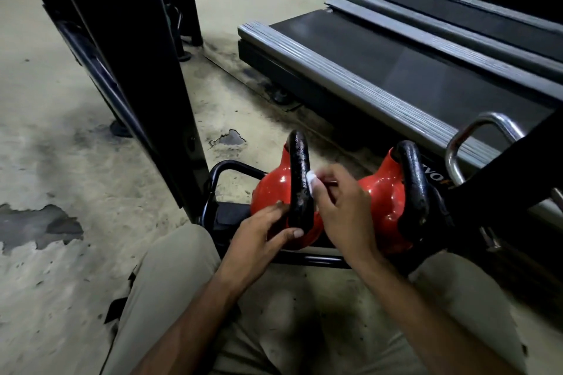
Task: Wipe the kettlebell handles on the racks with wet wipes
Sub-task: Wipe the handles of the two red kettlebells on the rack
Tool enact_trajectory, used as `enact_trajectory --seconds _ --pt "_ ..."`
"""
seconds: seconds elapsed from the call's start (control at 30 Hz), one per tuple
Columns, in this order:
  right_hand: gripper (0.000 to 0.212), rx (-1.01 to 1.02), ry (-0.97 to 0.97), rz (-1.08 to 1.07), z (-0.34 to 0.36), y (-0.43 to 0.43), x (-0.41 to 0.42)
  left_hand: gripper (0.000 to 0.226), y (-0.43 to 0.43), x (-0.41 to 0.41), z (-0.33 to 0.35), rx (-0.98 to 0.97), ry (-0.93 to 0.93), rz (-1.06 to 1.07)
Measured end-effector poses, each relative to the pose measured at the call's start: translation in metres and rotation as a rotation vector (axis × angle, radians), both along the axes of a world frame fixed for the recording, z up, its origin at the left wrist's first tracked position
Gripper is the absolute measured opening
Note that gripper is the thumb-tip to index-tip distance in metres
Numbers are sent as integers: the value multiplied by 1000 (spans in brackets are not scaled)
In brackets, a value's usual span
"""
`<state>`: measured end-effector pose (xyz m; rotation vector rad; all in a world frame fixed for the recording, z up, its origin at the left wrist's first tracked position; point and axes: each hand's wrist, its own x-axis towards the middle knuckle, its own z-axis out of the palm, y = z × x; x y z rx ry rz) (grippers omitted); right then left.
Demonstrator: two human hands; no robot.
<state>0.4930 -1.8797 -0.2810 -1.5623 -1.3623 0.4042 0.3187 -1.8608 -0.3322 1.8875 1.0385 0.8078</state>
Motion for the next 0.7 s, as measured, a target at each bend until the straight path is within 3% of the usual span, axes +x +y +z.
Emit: enact_trajectory --seconds 0.1,0.2,0.23,0.3,0.4,0.47,0.57,0.7 --pt "18 -176 595 -73 -17 15 -13 49 1 -2 1 -6 11 -13" --pt "31 -450 1275 69 10 39 -15 46 2 -2 1 -13 4 -9" --pt "35 -511 1412 111 19 42 -14 45 1 -3 2 -18 0 -2" --pt "36 -511 1453 105 24 41 -16 46 1 -3 3 -24 -1 3" --pt "20 -262 1157 -133 13 27 -27 51 3 -3 1 -39 4 -1" --pt "12 -72 723 -209 3 16 -27 56 4 -3 0 -48 11 8" --pt "7 93 -15 -29 8 14 -18 65 6 -4 0 -76 24 20" --pt "8 51 -849 216 36 38 -12 67 7 -6 -1 -131 30 23"
